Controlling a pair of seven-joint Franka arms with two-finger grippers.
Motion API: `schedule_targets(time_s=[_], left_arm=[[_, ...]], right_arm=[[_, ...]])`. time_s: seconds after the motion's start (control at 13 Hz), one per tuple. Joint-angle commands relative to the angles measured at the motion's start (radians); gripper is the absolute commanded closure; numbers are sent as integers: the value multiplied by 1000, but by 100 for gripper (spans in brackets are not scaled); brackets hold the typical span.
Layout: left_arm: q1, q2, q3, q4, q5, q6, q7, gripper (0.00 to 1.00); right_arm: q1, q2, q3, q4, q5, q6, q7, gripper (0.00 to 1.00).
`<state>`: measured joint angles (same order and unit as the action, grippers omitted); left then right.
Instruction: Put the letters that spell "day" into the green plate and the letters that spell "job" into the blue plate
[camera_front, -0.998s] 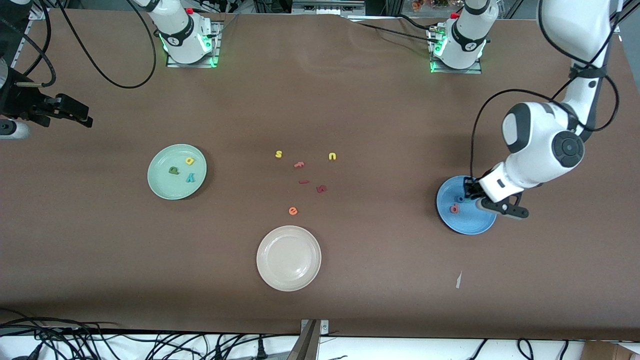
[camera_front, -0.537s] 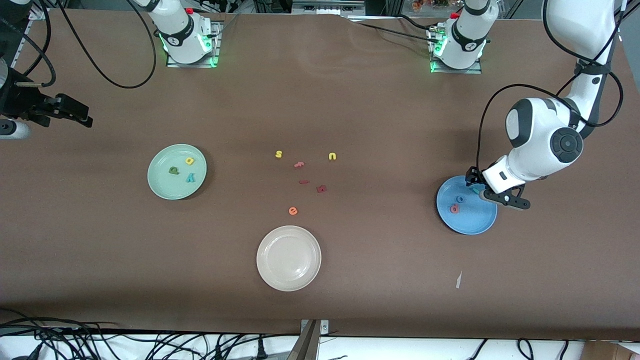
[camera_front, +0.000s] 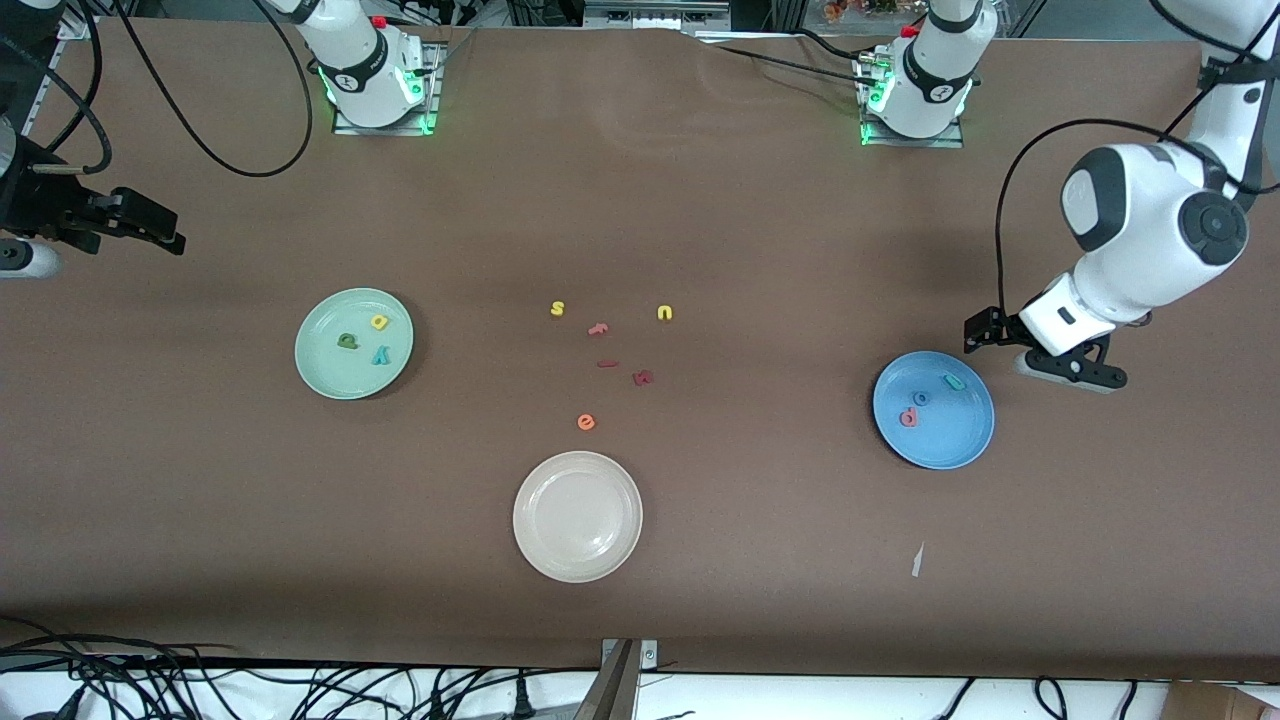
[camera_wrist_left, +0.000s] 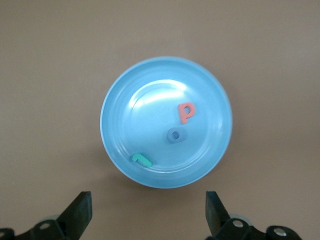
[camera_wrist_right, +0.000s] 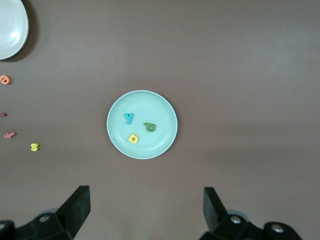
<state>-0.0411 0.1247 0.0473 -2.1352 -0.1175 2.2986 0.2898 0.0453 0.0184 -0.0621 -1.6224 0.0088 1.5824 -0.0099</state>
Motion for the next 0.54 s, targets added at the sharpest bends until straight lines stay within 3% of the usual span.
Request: schedule_targets(time_s=[0.0, 0.31, 0.46], left_arm=[[10, -76, -24, 99, 27, -185, -9, 0], [37, -76, -21, 390, 39, -552, -21, 0], [37, -85, -36, 496, 113, -683, -70, 0]], right_arm=[[-12, -14, 7, -11, 19, -1, -10, 0], [-12, -14, 7, -11, 19, 5, -10, 0], [-12, -14, 7, -11, 19, 5, -9, 0]])
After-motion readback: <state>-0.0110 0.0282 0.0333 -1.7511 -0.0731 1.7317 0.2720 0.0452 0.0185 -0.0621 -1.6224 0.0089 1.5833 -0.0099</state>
